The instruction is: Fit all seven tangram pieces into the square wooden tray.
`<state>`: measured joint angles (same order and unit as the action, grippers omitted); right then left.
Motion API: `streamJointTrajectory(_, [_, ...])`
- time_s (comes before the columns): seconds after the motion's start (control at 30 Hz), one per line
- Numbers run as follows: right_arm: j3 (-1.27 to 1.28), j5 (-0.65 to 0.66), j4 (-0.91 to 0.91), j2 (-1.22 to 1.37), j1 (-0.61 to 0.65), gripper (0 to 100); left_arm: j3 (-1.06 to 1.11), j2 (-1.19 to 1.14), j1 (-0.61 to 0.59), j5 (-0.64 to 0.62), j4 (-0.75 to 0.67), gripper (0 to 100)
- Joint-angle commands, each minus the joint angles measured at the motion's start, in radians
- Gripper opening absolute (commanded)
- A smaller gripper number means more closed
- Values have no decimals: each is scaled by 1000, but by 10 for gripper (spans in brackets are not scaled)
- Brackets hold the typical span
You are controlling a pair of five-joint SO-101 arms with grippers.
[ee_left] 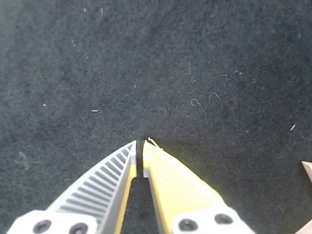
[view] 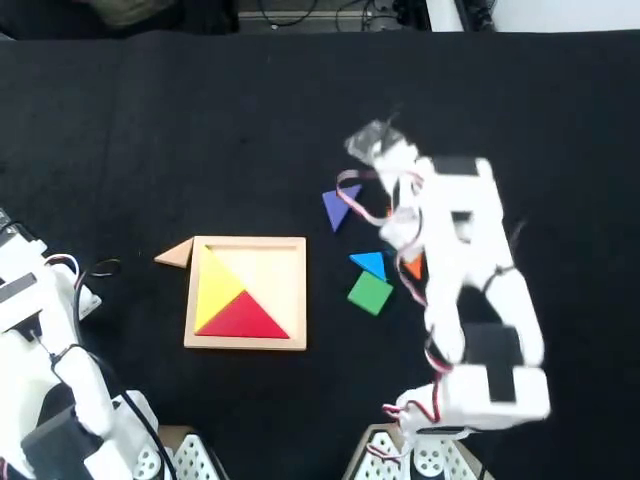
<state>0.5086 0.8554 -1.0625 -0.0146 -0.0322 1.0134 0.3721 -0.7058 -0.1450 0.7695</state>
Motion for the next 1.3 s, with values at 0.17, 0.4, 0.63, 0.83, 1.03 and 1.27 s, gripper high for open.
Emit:
streamJointTrajectory(0.17, [101, 17, 184, -19, -31, 15, -7, 20, 12, -2, -14, 30])
streamJointTrajectory(0.4, [73, -60, 161, 39, -32, 203, -2, 20, 12, -2, -14, 30])
streamJointTrajectory(0.63, [53, 6, 87, 5, -26, 163, -2, 20, 12, -2, -14, 30])
streamJointTrajectory(0.83, [74, 6, 12, -99, -23, 161, -2, 20, 12, -2, -14, 30])
streamJointTrajectory(1.03, [84, 9, 11, -108, 0, 156, -2, 20, 12, -2, -14, 30])
streamJointTrajectory(1.27, [105, 6, 14, -107, 61, 156, -2, 20, 12, -2, -14, 30])
